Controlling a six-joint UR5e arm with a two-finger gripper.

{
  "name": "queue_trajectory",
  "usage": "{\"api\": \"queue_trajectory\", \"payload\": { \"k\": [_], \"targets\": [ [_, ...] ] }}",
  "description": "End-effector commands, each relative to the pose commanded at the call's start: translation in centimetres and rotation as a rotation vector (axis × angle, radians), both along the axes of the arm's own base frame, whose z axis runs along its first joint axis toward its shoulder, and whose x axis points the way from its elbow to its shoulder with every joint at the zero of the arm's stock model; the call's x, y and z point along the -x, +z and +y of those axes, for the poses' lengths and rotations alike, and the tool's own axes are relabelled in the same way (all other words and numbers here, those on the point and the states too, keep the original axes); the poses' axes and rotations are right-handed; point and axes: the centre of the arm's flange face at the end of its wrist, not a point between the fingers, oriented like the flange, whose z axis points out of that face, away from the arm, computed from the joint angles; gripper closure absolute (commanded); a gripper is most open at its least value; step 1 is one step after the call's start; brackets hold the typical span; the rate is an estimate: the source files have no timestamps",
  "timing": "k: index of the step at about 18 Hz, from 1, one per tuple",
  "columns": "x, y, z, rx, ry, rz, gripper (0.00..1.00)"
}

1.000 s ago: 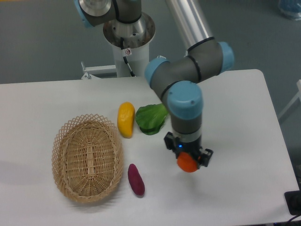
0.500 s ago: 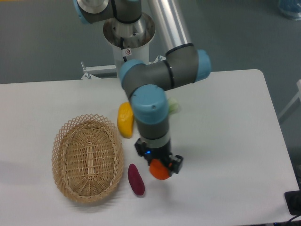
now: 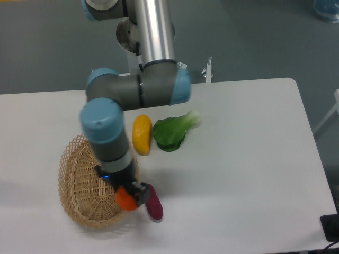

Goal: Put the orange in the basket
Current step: 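Carry the held orange over the wicker basket, then lower the orange into the basket and open the gripper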

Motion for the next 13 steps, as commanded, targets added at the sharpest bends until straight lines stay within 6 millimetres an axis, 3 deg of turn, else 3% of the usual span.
{"api": "queue_trajectory", "payload": {
  "k": [3,9,11,13],
  "targets": [
    [-2.6,-1.6,0.7,0.025,-0.035,-0.012,0.32],
    [-4.4,-3.2,1.3,0.042,-0.043,-0.023,0.28],
    [-4.4,-3.3,1.3,0.041,-0.044,-0.025,0.17],
    [-4.7,-3.2,1.1,0.041,-0.047,-0.028,0.0]
  ]
}}
